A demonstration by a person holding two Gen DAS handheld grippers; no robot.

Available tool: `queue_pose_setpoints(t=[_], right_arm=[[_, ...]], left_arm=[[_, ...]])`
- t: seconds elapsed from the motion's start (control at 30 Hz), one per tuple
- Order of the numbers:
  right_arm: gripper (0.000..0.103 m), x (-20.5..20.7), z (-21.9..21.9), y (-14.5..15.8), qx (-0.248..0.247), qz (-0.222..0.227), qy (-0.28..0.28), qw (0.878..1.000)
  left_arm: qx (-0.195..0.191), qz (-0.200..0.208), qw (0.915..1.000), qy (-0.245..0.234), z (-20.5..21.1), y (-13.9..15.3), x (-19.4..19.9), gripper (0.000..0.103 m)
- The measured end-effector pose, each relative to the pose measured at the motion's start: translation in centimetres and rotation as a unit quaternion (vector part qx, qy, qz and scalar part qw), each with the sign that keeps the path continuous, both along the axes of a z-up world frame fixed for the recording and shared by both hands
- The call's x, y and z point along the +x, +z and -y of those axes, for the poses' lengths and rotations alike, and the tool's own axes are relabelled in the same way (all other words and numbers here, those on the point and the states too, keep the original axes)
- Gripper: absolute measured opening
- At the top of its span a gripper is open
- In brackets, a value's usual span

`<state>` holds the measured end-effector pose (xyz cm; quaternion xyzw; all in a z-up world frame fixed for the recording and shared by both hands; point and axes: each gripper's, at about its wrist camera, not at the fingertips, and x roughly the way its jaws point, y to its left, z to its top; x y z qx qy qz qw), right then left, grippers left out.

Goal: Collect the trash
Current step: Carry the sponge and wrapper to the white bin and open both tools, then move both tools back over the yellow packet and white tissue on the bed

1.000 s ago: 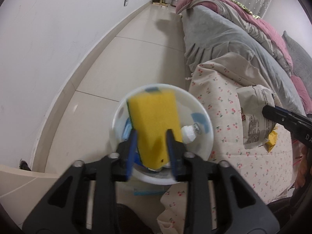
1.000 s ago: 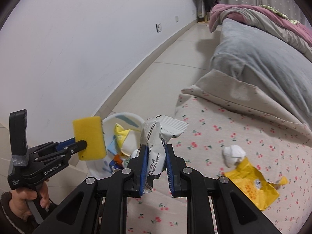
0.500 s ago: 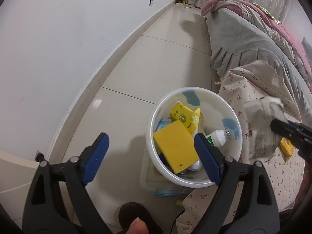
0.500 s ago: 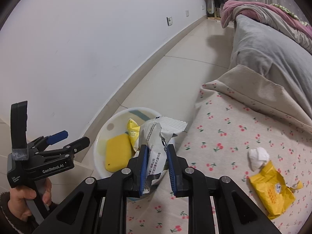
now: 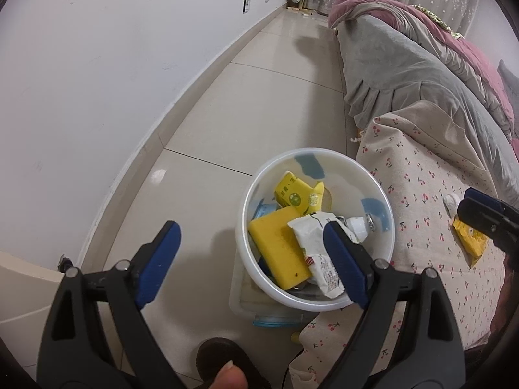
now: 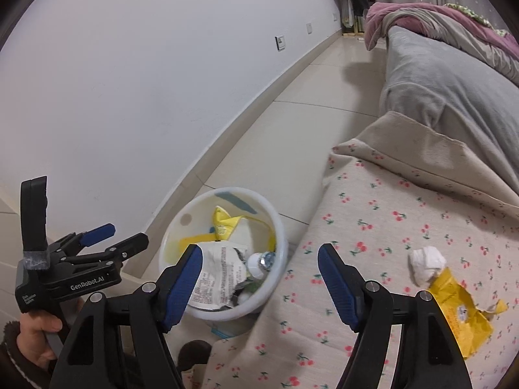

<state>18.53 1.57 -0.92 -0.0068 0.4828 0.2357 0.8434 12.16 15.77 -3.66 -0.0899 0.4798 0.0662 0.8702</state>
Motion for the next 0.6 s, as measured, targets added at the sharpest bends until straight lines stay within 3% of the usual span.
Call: queue_pose_setpoints(t=[0.6], right_arm=[[0.078,-0.7,9.4,0.8,-0.022,0.000,-0.070,0.997]], left_arm=[[0.005,0.007,0.9994,-0.034,4.1,0.7,0.6,0.089]])
